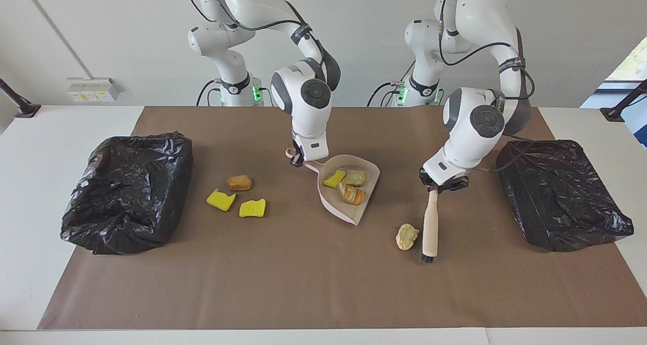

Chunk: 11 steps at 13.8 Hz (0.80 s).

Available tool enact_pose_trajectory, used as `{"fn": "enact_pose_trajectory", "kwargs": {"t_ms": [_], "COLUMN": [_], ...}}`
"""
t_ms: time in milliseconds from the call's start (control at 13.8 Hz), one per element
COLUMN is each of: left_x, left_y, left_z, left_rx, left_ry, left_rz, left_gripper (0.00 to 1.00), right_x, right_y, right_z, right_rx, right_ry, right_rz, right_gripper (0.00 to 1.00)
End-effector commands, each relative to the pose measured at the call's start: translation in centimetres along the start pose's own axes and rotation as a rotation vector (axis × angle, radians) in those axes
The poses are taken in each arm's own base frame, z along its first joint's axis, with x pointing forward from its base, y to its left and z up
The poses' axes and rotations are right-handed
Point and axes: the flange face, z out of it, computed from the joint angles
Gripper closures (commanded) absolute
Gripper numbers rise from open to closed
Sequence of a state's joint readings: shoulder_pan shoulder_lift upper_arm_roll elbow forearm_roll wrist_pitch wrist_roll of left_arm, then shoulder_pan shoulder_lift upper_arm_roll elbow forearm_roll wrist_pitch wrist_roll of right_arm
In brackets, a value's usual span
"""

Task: Sweep and dump trash in bin
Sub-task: 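Sweep more trash pieces into the dustpan with the left gripper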

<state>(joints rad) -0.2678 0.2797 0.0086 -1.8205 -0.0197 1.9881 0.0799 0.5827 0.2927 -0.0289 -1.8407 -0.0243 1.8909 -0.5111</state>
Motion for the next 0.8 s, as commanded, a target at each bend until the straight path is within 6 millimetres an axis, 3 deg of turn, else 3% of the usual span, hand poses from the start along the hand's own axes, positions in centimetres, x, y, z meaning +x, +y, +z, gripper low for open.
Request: {"fn": "enact_pose_trajectory", "kwargs": {"t_ms": [0, 73, 727], "left_x": [-1.3, -1.9, -7.5], "left_y": [0.9, 1.2, 10.7], "left_z": [0.0, 0.2, 2.3], "left_rx": [0.002, 0.001, 0.026], "left_ry": [-0.02, -0.026, -0.096], "left_rz": [0.04, 0.044, 0.159], "left_gripper": [1.0, 1.0, 1.0], "right_x": [-0.4, -0.4, -0.6], "right_y": [0.0, 0.0, -0.1], "right_z": [0.0, 0.1, 0.1], "right_rx": [0.007, 0.006, 0.008], "right_ry": [-0.036, -0.039, -0.043], "right_rz": [0.018, 0.017, 0.023], "right_gripper": [1.0, 1.0, 1.0]}}
